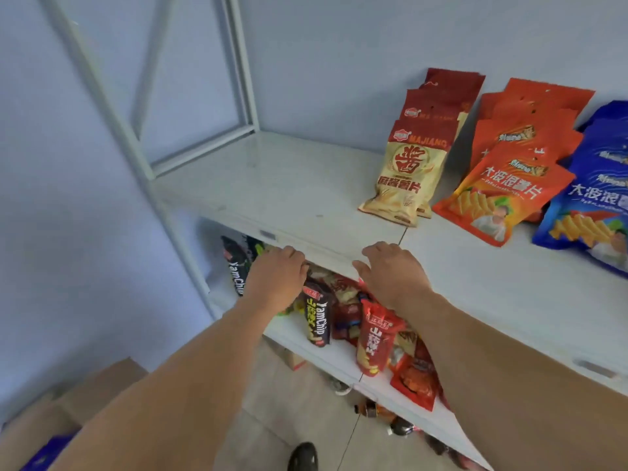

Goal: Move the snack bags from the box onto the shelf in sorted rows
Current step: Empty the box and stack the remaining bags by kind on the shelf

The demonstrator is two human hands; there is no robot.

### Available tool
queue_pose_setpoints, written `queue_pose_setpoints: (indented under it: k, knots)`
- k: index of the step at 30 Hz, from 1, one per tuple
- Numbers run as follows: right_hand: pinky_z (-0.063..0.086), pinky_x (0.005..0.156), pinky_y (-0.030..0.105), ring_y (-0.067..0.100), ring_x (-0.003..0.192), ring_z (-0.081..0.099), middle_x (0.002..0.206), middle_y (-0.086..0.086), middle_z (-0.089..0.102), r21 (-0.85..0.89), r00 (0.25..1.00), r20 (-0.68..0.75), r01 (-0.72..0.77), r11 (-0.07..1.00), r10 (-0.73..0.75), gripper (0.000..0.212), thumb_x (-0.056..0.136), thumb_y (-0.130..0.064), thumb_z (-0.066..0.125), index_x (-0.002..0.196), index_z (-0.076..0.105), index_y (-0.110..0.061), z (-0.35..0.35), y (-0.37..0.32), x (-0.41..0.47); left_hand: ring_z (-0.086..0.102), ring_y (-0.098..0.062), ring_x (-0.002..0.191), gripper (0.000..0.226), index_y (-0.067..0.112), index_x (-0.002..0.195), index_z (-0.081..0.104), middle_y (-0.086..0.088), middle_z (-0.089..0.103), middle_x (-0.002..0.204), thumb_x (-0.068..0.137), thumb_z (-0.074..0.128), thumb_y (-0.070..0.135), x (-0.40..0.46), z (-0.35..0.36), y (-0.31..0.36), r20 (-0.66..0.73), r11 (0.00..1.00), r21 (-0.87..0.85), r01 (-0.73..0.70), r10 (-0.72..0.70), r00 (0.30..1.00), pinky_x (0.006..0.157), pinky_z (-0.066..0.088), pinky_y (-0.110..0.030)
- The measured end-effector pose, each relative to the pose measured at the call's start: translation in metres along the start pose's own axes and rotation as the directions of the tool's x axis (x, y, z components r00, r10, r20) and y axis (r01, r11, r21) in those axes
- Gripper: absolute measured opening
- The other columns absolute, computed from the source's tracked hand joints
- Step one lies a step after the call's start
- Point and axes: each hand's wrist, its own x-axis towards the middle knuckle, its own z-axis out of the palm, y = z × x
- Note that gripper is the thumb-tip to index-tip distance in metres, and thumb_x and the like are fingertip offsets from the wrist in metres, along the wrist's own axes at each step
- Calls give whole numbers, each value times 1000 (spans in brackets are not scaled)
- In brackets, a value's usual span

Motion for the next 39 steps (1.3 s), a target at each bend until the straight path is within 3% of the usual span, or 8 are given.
queue_pose_setpoints:
  k: [6,8,11,17,22,28,32,39]
  knots:
    - [44,97,40,25,120,52,130,3,56,-16,978,50,205,979,-204,42,106,-43,30,129,56,-19,29,-87,-65,67,-34,85,20,11,96,72,-8,70,93,97,57,26,-153,1,-30,29,986,-63,157,-156,987,66,50,-40]
    - [44,95,40,25,119,52,129,3,56,-20,965,82,252,967,-250,39,106,-40,32,128,56,-20,39,-116,-84,67,-34,85,25,12,97,72,-7,71,95,97,53,28,-200,3,-43,21,975,-67,213,-212,977,67,49,-39]
    - [46,94,40,27,118,54,126,5,57,-22,943,111,317,948,-312,37,106,-39,33,126,57,-18,56,-167,-111,65,-30,90,44,14,101,71,-5,70,102,99,31,33,-270,2,-63,30,956,-60,289,-287,957,69,45,-37]
    - [45,91,39,26,113,56,122,4,60,46,904,176,387,921,-389,38,106,-43,31,118,57,-19,106,-289,-173,57,-25,107,37,16,120,63,-2,63,119,107,32,31,-409,-4,-122,139,902,-26,431,-423,895,88,42,-36]
    - [46,92,38,26,113,56,124,2,59,152,857,265,415,897,-442,37,105,-40,31,124,57,-21,147,-398,-228,58,-21,104,34,19,116,63,0,64,116,106,34,34,-520,1,-172,188,844,-47,534,-518,835,87,48,-36]
    - [45,81,37,29,105,59,113,6,62,261,815,345,394,881,-466,34,105,-43,37,112,57,-17,192,-490,-246,59,-19,102,29,21,114,61,2,63,113,104,39,37,-593,37,-227,301,684,-128,718,-663,685,87,50,-36]
    - [45,83,34,25,109,59,117,5,64,347,812,407,286,893,-419,35,104,-43,42,118,59,-16,247,-533,-216,59,-13,101,27,24,114,61,6,63,113,104,41,39,-608,75,-272,332,533,-209,820,-750,573,83,50,-30]
    - [45,88,33,26,118,59,132,10,61,383,759,614,-45,923,-218,51,101,-45,51,138,50,-10,391,-589,-154,60,-13,114,42,24,134,56,5,63,128,100,49,47,-609,197,-370,461,87,-323,942,-855,237,94,51,-34]
